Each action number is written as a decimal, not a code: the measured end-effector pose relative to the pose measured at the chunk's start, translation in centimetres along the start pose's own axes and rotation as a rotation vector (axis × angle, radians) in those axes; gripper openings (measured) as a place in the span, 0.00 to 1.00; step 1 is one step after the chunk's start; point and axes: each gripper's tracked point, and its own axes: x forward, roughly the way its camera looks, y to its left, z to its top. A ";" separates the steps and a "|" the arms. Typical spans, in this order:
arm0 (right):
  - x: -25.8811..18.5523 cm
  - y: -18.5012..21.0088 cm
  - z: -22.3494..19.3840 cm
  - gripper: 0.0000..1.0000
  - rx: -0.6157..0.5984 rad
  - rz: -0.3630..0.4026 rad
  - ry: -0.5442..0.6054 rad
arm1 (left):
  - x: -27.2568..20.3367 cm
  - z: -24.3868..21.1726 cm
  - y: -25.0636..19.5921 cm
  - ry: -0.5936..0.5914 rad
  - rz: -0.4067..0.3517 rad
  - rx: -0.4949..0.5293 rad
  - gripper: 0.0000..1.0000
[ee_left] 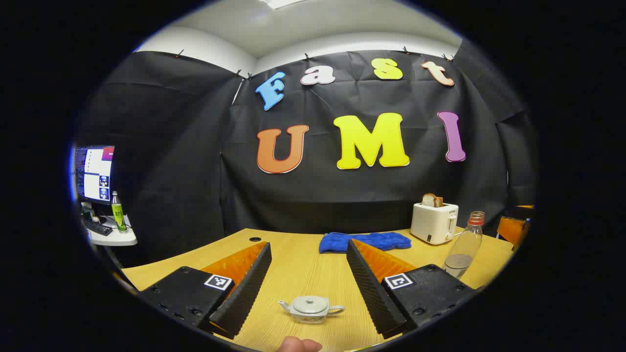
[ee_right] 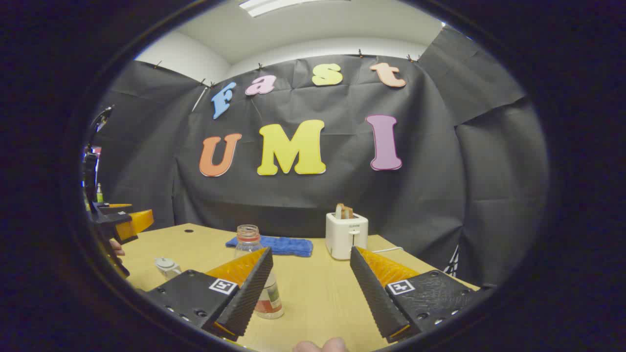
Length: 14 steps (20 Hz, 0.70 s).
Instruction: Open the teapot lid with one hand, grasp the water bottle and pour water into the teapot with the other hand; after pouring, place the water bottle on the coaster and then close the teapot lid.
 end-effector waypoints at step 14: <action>-3.9 2.0 0.4 0.97 -0.015 0.002 -0.010 | -5.5 -0.9 0.0 0.014 -0.043 0.040 0.97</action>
